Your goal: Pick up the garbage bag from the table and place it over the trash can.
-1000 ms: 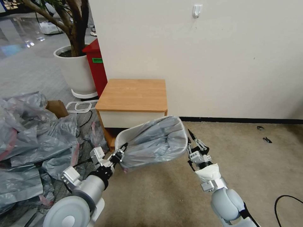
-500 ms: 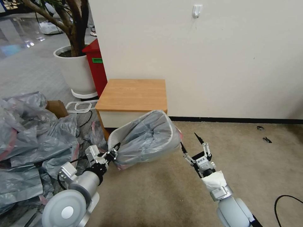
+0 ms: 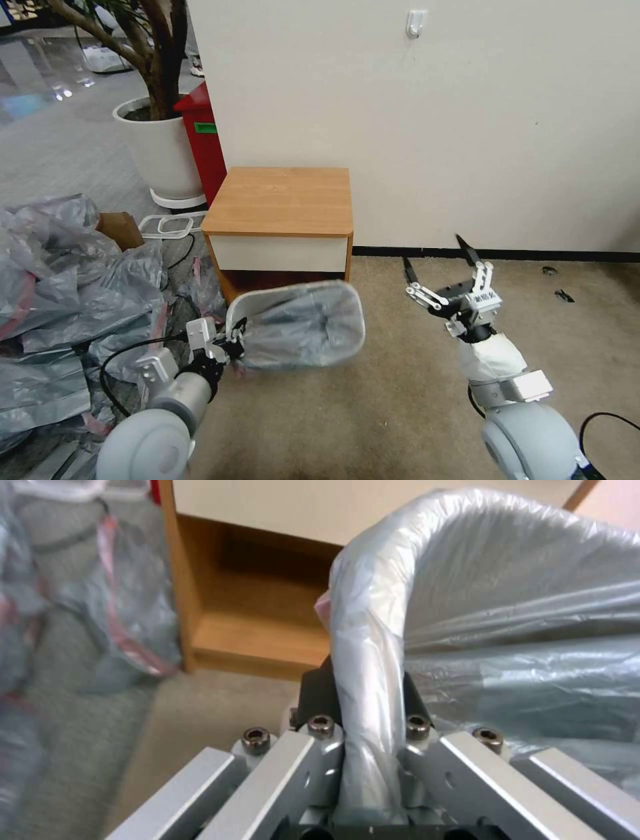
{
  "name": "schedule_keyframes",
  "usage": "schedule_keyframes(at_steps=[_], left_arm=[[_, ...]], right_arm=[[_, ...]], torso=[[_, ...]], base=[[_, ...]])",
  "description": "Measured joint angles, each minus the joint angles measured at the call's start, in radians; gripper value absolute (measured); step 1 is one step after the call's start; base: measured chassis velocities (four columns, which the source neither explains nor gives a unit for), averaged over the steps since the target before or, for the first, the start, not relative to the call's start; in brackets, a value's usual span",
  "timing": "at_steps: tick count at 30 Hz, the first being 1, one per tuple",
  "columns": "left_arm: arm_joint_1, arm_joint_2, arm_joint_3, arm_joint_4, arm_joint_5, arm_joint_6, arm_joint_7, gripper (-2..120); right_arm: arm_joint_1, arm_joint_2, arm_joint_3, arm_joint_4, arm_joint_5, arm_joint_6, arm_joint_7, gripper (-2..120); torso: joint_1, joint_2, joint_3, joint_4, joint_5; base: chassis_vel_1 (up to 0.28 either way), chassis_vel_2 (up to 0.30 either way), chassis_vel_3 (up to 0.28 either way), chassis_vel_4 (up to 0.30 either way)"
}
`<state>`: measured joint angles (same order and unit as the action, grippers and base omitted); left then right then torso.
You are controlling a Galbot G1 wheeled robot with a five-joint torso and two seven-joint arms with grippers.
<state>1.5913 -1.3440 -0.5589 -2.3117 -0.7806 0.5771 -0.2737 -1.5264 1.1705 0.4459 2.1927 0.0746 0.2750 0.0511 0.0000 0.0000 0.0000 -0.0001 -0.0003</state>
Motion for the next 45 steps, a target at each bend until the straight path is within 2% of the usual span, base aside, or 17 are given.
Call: schedule_keyframes(at_steps=[2,3,5,7,8,9,11,12,15,17,20,29,45], left_arm=[[0.023,0.011,0.036,-0.008,0.186,0.002,0.045,3],[0.023,0.011,0.036,-0.008,0.186,0.002,0.045,3],[0.044,0.008,0.075,-0.01,0.348,-0.007,0.073,3],[0.059,0.001,0.114,-0.001,0.46,-0.023,0.088,3],[0.059,0.001,0.114,-0.001,0.46,-0.023,0.088,3],[0.062,-0.009,0.133,0.003,0.527,-0.031,0.096,3],[0.063,-0.026,0.154,0.004,0.58,-0.039,0.1,3],[0.063,-0.026,0.154,0.004,0.58,-0.039,0.1,3],[0.069,-0.047,0.184,0.007,0.633,-0.045,0.103,3],[0.072,-0.05,0.19,0.008,0.648,-0.047,0.103,3],[0.078,-0.055,0.229,0.016,0.743,-0.067,0.104,3],[0.09,-0.08,0.3,0.017,0.864,-0.091,0.106,3],[0.1,-0.086,0.377,-0.013,0.901,-0.094,0.099,3]], right_arm=[[0.004,-0.067,-0.075,0.119,0.068,-0.136,-0.022,64],[0.004,-0.067,-0.075,0.119,0.068,-0.136,-0.022,64],[0.018,-0.146,-0.184,0.181,0.087,-0.264,-0.04,53],[0.05,-0.223,-0.268,0.204,0.087,-0.373,-0.051,44],[0.05,-0.223,-0.268,0.204,0.087,-0.373,-0.051,44],[0.083,-0.278,-0.299,0.214,0.082,-0.462,-0.078,39],[0.13,-0.334,-0.335,0.216,0.068,-0.548,-0.108,32],[0.13,-0.334,-0.335,0.216,0.068,-0.548,-0.108,32],[0.181,-0.39,-0.386,0.193,0.048,-0.623,-0.135,17],[0.195,-0.402,-0.4,0.182,0.042,-0.637,-0.14,13],[0.255,-0.434,-0.452,0.137,0.012,-0.689,-0.16,0],[0.332,-0.426,-0.536,0.048,-0.043,-0.728,-0.224,0],[0.422,-0.35,-0.65,-0.071,-0.1,-0.746,-0.263,0]], torso=[[0.0,0.0,0.0,0.0002,0.0001],[0.0,0.0,0.0,0.0002,0.0001],[0.0,0.0,0.0,0.0,0.0003],[0.0,0.0,0.0,0.0002,0.0003],[0.0,0.0,0.0,0.0002,0.0003],[0.0,0.0,0.0,0.0,0.0004],[0.0,0.0,0.0,0.0001,0.0004],[0.0,0.0,0.0,0.0001,0.0004],[0.0,0.0,0.0,-0.0001,0.0005],[0.0,0.0,0.0,0.0,0.0004],[0.0,0.0,0.0,0.0,0.0003],[0.0,0.0,0.0,0.0,0.0003],[0.0,0.0,0.0,0.0,0.0002]], base=[[0.0,0.0,0.0,0.0],[0.0,0.0,0.0,0.0],[0.0,0.0,0.0,0.0],[0.0,0.0,0.0,0.0],[0.0,0.0,0.0,0.0],[0.0,0.0,0.0,0.0],[0.0,0.0,0.0,0.0],[0.0,0.0,0.0,0.0],[0.0,0.0,0.0,0.0],[0.0,0.0,0.0,0.0],[0.0,0.0,0.0,0.0],[0.0,0.0,0.0,0.0],[0.0,0.0,0.0,0.0]])
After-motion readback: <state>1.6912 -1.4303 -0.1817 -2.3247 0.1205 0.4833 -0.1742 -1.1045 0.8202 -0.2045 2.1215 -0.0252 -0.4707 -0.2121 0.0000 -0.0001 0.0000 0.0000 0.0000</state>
